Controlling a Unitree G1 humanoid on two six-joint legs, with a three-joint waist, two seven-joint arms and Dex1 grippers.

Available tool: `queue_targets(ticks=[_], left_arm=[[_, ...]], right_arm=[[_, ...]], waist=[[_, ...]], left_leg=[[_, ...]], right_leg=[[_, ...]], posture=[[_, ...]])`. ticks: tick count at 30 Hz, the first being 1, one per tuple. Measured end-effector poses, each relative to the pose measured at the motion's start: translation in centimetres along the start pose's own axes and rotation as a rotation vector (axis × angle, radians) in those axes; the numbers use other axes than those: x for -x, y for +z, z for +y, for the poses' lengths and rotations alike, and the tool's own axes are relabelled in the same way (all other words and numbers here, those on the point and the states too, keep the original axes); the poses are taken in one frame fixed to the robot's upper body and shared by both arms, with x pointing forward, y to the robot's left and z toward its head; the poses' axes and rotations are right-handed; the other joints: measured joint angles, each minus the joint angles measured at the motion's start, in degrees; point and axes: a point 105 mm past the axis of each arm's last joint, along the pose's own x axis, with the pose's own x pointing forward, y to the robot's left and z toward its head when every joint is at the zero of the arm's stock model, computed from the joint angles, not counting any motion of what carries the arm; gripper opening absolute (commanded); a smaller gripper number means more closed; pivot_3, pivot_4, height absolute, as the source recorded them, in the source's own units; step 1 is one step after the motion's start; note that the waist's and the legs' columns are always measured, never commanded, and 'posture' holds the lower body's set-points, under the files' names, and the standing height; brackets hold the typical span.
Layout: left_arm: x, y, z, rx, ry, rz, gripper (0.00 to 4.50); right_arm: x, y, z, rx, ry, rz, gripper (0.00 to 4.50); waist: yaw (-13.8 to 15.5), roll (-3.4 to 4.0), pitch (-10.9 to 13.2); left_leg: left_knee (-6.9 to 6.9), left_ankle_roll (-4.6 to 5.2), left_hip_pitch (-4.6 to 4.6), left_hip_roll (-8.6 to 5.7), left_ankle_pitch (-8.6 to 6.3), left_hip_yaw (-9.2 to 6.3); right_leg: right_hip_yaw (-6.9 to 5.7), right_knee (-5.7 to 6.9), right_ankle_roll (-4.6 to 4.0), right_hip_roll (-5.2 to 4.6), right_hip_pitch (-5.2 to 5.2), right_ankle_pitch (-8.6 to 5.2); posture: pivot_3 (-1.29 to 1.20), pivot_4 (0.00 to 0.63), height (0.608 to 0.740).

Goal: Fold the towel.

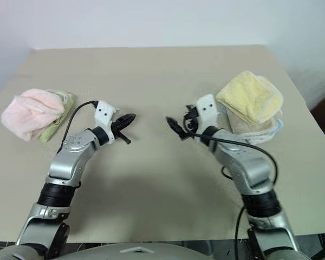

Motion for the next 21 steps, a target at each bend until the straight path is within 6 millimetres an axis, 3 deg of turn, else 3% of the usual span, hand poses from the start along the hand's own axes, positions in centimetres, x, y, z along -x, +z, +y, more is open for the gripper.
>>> queue_targets(ticks=[5, 11, 21], left_arm=[[2.3, -0.9, 0.9, 0.027, 0.07, 0.011, 0.0], [2.6, -0.5, 1.0, 0.04, 0.116, -0.009, 0.0], [3.6, 0.0, 1.7, 0.035, 0.142, 0.01, 0.0]], right_arm=[[-1.0, -2.0, 0.4, 0.065, 0.034, 0.021, 4.46], [-1.9, -3.5, -0.6, 0.103, -0.001, 0.034, 4.46], [-2.2, -3.3, -1.4, 0.104, -0.039, 0.001, 4.46]], waist=[[0.0, 0.0, 0.0], [-0.4, 0.0, 0.0], [-0.5, 0.01, 0.0]], left_leg=[[-0.08, -0.01, 0.02, 0.04, -0.03, -0.05], [-0.02, -0.04, 0.11, 0.08, -0.01, -0.04], [-0.08, -0.05, 0.12, 0.08, -0.01, -0.03]], right_leg=[[-0.01, 0.04, -0.01, -0.04, -0.05, 0.0], [-0.01, 0.06, -0.04, 0.04, 0.02, 0.01], [0.0, 0.11, -0.04, 0.09, -0.03, 0.02]], posture=[[0.0, 0.15, 0.731], [0.0, 0.15, 0.731], [0.0, 0.15, 0.731]])
